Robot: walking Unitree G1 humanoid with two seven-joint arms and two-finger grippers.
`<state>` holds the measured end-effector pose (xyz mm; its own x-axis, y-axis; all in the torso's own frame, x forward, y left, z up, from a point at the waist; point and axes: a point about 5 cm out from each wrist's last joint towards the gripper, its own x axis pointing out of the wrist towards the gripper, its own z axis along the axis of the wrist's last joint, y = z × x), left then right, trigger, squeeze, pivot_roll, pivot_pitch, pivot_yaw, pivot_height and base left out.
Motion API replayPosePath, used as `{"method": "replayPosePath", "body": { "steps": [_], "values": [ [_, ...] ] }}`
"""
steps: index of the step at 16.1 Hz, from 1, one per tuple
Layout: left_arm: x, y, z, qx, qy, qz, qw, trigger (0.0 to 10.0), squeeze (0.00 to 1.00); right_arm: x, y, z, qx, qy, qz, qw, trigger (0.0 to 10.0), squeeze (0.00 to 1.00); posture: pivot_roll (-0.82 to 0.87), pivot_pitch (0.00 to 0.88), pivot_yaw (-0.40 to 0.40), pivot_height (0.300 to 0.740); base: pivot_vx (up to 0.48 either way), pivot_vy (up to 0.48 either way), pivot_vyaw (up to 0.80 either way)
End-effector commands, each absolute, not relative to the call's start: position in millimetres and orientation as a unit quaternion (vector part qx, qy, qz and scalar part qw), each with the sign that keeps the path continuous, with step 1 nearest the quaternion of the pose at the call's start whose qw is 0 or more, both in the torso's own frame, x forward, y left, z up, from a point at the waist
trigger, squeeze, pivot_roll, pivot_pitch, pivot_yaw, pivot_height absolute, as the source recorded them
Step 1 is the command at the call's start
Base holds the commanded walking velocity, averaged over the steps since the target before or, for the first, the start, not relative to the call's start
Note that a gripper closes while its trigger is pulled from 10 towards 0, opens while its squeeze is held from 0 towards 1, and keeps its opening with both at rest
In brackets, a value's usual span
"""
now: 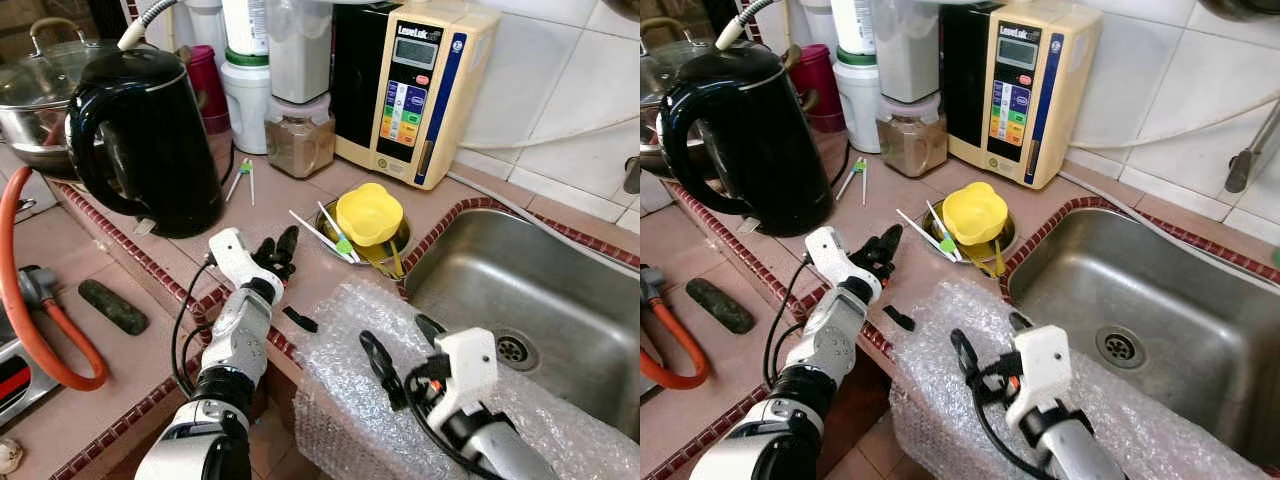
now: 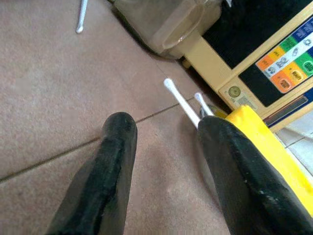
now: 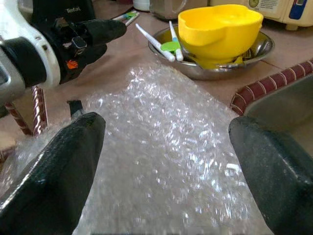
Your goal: Kitchen organization
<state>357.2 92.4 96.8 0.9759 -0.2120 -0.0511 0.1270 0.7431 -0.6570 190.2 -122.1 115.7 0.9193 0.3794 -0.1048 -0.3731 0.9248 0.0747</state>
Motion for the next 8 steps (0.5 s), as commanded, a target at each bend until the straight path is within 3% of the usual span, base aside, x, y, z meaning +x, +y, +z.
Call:
{"method": "replayPosePath", "body": {
  "steps": [1, 8],
  "values": [
    [360.8, 85.7, 102.5, -0.354, 0.062, -0.099, 0.928, 10.0, 1.0, 189.3, -122.8, 121.2, 0.023, 0.05, 0.191, 0.98, 10.0, 0.0, -0.06, 0.0, 0.03, 0.74, 0.0, 0.0, 0.0],
    [365.9, 81.4, 104.6, -0.372, 0.073, -0.09, 0.921, 10.0, 1.0, 184.9, -125.2, 122.1, 0.014, 0.054, 0.184, 0.981, 10.0, 0.0, -0.09, 0.0, 0.037, 0.74, 0.0, 0.0, 0.0]
  ]
}}
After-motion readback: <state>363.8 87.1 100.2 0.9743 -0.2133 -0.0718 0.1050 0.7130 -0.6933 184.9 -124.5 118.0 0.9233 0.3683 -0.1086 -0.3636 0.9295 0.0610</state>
